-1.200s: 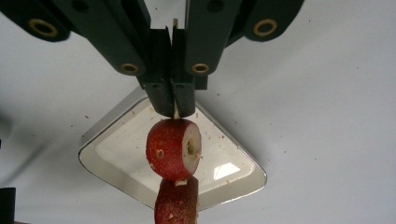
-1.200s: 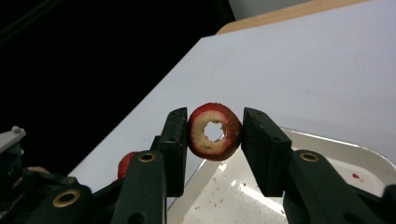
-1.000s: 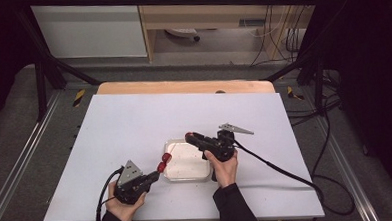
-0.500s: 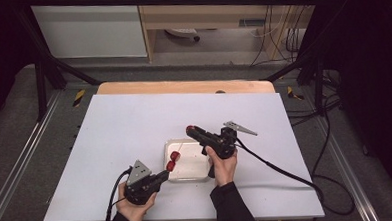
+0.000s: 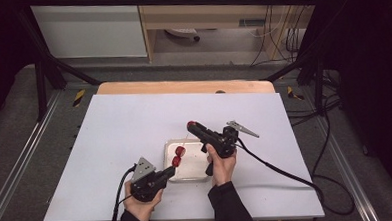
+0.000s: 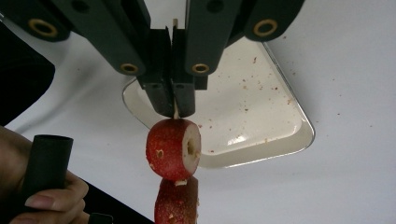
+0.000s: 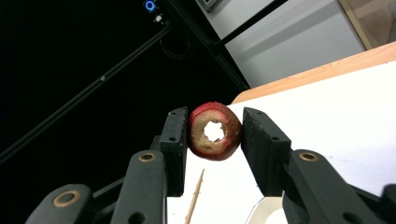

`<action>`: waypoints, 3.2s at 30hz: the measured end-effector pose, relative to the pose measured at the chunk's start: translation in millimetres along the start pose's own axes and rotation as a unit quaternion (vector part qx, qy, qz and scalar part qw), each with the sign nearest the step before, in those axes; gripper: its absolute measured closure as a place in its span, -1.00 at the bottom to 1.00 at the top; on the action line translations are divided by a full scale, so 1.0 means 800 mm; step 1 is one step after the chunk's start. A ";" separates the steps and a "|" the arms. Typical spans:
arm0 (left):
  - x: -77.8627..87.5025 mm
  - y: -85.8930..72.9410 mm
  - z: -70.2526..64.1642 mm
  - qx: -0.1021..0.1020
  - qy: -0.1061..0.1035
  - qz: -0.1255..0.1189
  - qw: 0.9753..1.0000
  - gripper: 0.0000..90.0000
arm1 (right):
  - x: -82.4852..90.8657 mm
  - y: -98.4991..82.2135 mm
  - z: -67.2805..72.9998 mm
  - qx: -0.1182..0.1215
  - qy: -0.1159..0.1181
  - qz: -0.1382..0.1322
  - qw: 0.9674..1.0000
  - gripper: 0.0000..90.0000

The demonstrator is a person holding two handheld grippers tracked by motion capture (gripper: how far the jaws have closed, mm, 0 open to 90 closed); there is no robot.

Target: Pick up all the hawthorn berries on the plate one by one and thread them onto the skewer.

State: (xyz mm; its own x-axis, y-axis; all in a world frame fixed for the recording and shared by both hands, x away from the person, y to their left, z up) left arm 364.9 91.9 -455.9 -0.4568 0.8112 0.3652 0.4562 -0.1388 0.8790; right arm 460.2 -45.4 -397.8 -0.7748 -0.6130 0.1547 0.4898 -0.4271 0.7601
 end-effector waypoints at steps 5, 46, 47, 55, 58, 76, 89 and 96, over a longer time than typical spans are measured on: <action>-0.003 0.001 -0.001 -0.004 0.003 -0.006 1.000 0.96 | 0.000 0.001 0.000 -0.006 0.000 -0.007 1.000 0.38; -0.013 0.011 -0.005 0.001 0.011 -0.035 0.999 0.97 | 0.000 -0.014 0.006 -0.042 0.015 -0.009 0.999 0.39; -0.013 0.011 -0.006 0.002 0.010 -0.036 0.999 0.97 | 0.000 -0.015 0.006 -0.041 0.015 -0.010 0.999 0.39; -0.017 0.016 -0.004 0.010 0.008 -0.040 0.999 0.97 | 0.003 -0.021 0.009 -0.043 0.017 -0.010 0.999 0.39; -0.017 0.017 -0.001 0.013 0.008 -0.037 0.999 0.97 | 0.005 -0.021 0.010 -0.038 0.017 -0.012 0.999 0.40; -0.009 0.004 0.010 -0.024 0.016 -0.005 1.000 0.98 | -0.001 -0.027 0.000 -0.005 0.017 0.063 0.998 0.40; -0.015 0.010 -0.003 0.001 0.008 -0.044 0.999 0.97 | 0.003 -0.024 0.007 -0.032 0.029 0.018 0.999 0.41; -0.016 0.013 0.001 -0.001 0.009 -0.037 0.999 0.97 | 0.004 -0.034 0.009 -0.018 0.029 0.039 0.999 0.41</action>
State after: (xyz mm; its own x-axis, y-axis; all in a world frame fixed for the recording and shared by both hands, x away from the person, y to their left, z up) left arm 376.5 80.5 -451.8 -0.5022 0.8092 0.3051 0.4200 -0.0802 0.9040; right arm 441.4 -31.0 -413.6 -0.7098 -0.6821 0.1758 0.5627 -0.3989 0.7240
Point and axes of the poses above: each handheld gripper's, and its own axes: x roughly backward along the jaws, y roughly out of its top, z roughly to its left, the point moved 8 cm from there along -x, roughly forward along the jaws, and after that the axes turned 14 degrees about -y, right-handed, at the moved point
